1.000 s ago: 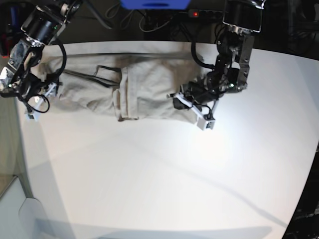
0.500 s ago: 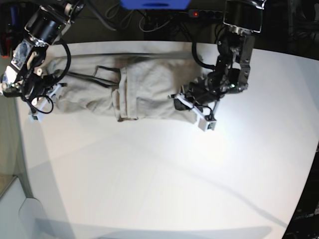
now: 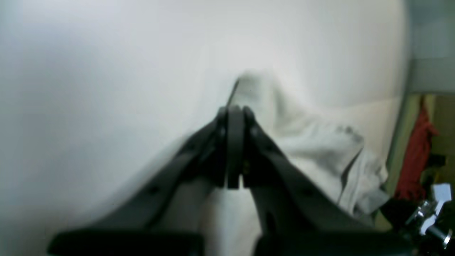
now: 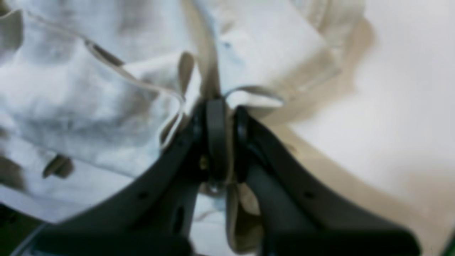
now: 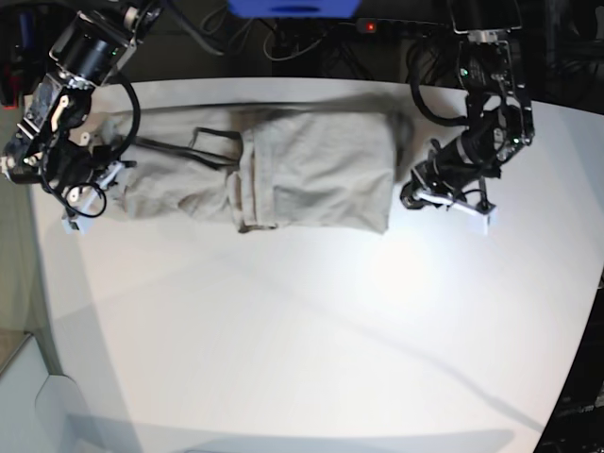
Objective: Layout the t-shirt on the table in an organized manner, then fold the t-shirt properly
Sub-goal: 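Release the strip end with the left gripper and regrasp the folded end, then lift the strip end with the right gripper and fold it toward the left gripper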
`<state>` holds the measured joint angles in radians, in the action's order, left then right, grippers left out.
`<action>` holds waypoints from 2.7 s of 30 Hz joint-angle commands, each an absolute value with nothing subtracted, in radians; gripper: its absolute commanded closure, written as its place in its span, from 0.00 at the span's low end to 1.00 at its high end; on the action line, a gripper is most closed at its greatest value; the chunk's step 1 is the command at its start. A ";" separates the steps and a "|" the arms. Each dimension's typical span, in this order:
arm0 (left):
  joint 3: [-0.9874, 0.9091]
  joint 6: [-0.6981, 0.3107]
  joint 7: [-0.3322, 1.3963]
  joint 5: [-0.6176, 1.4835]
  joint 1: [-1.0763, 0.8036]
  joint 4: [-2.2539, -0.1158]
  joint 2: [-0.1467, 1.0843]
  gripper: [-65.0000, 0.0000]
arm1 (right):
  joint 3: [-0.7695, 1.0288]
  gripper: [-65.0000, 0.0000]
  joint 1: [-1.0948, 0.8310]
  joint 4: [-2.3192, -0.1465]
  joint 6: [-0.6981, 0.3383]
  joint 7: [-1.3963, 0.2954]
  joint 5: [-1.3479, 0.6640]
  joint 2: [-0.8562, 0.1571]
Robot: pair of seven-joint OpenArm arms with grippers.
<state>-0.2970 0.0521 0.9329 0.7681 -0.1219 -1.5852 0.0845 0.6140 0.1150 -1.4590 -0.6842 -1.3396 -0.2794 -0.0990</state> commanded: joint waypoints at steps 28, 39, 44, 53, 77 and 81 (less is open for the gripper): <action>-0.231 0.202 0.967 0.722 -0.119 -1.520 0.076 1.00 | 0.529 1.00 0.041 -1.816 -0.698 -1.396 -0.808 -0.039; -0.231 0.202 0.966 0.722 -0.150 -1.526 0.076 1.00 | 0.289 1.00 0.035 -1.822 -0.698 -1.396 -0.886 0.082; -0.232 0.199 0.966 0.722 -0.150 -1.526 0.077 1.00 | 0.203 1.00 0.044 -1.822 -0.698 -1.396 -0.886 0.148; -0.231 0.199 0.966 0.730 -0.151 -1.529 0.076 1.00 | 0.008 1.00 0.016 -1.811 -0.698 -1.396 -0.881 0.157; -0.242 0.196 0.966 0.733 -0.166 -1.541 0.084 1.00 | -0.096 0.95 0.087 -1.643 -0.698 -1.239 -0.885 0.157; -0.280 0.196 0.966 0.733 -0.183 -1.626 0.081 1.00 | -0.096 0.94 0.091 -1.643 -0.698 -1.216 -0.885 0.157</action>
<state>-0.2745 0.1810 0.9707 0.7216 -0.1940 -1.6005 0.0753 -0.0921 0.0715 -1.6268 -0.6857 -1.2457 -0.8490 0.1474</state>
